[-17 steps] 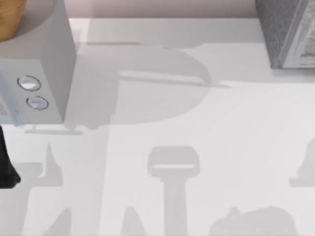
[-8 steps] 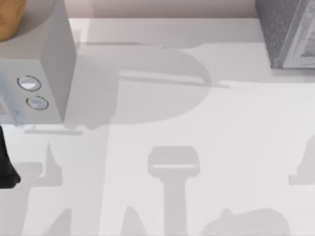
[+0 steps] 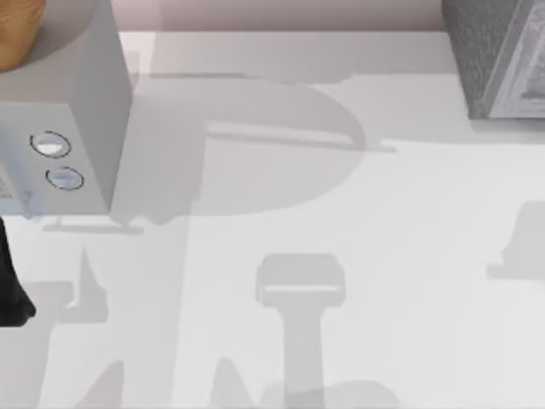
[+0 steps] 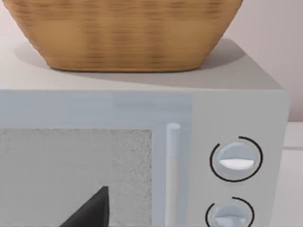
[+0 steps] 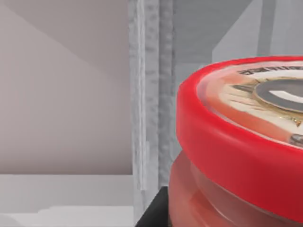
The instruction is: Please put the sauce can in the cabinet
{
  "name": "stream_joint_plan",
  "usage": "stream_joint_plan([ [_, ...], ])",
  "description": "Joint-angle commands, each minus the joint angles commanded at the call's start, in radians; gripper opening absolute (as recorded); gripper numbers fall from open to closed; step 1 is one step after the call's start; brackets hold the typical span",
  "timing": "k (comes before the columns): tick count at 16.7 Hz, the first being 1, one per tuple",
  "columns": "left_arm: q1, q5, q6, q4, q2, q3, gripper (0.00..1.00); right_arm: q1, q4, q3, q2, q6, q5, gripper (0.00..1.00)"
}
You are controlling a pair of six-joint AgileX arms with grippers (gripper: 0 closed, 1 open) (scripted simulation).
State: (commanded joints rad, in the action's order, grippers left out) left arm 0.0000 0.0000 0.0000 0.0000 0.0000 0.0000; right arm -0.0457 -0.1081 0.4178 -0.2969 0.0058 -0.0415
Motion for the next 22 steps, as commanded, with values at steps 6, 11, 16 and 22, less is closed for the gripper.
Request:
stream_joint_plan([
  [6, 0.0, 0.0, 0.0, 0.0, 0.0, 0.0, 1.0, -0.029, -0.088, 0.264, -0.211, 0.001, -0.029, 0.0],
  [11, 0.0, 0.0, 0.0, 0.0, 0.0, 0.0, 1.0, -0.053, -0.147, 0.5, -0.374, 0.003, -0.054, 0.0],
  [16, 0.0, 0.0, 0.0, 0.0, 0.0, 0.0, 1.0, -0.07, -0.209, 0.733, -0.538, 0.013, -0.085, 0.0],
  [22, 0.0, 0.0, 0.0, 0.0, 0.0, 0.0, 1.0, -0.1, -0.286, 1.011, -0.739, 0.012, -0.113, 0.0],
])
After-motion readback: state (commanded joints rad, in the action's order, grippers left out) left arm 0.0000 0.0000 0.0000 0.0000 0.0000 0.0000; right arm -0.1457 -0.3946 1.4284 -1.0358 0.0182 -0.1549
